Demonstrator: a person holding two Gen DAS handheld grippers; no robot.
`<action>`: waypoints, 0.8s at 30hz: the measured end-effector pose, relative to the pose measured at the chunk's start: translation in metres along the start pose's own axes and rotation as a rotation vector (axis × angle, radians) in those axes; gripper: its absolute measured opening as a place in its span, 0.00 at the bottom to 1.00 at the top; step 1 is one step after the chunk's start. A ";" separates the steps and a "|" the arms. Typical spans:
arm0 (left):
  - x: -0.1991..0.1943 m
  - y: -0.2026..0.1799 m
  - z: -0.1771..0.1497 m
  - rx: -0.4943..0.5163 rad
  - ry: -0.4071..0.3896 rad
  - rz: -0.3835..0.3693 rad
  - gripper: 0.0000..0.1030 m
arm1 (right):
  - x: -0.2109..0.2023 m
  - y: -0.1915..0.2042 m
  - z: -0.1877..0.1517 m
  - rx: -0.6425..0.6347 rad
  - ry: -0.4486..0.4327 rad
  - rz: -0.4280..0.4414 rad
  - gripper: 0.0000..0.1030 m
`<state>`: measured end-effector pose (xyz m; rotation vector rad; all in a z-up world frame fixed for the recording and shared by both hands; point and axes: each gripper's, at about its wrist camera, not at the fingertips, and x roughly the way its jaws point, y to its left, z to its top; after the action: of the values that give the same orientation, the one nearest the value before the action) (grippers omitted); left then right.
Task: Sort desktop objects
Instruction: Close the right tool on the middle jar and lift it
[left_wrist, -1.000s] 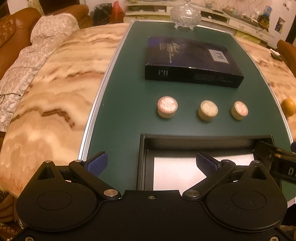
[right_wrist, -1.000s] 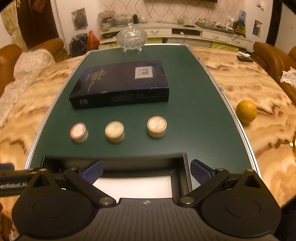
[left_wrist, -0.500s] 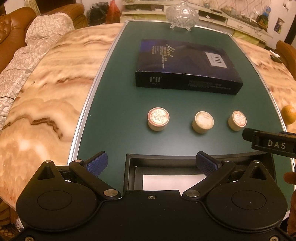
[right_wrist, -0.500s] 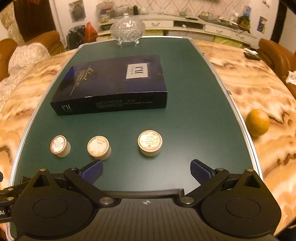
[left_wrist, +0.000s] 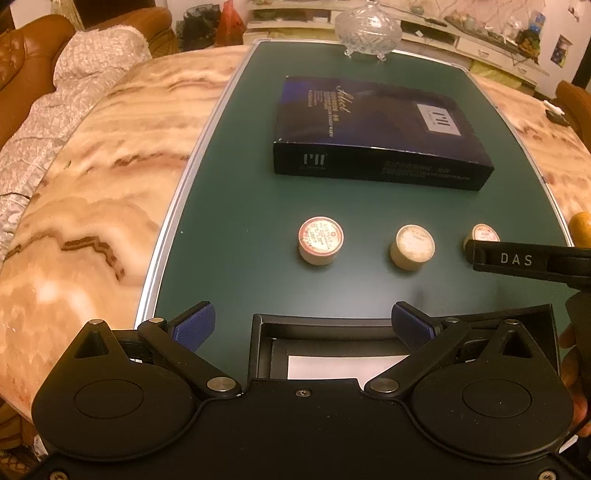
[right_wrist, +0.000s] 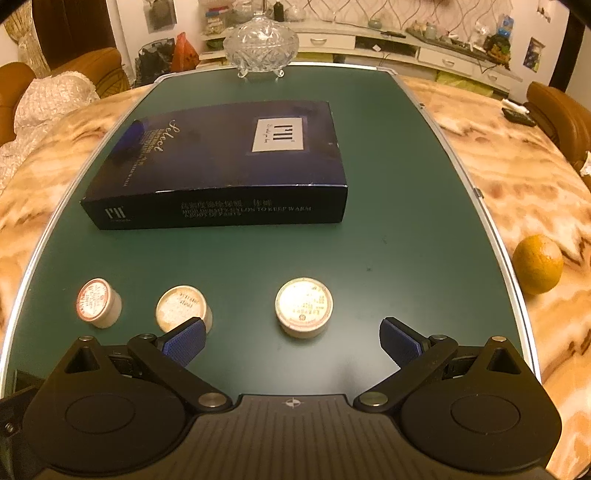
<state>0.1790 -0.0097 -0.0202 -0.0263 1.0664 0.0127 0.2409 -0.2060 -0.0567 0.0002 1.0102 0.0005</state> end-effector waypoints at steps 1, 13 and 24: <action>0.000 0.001 0.000 -0.001 0.001 0.000 1.00 | 0.001 0.000 0.001 -0.001 -0.006 -0.004 0.98; 0.004 0.006 -0.002 -0.010 0.004 0.004 1.00 | 0.026 -0.015 0.015 0.031 0.039 -0.007 0.68; 0.006 0.009 -0.004 -0.011 0.009 0.010 1.00 | 0.045 -0.011 0.017 0.004 0.070 0.000 0.58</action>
<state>0.1783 -0.0008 -0.0274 -0.0308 1.0755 0.0268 0.2797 -0.2167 -0.0859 0.0043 1.0800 -0.0013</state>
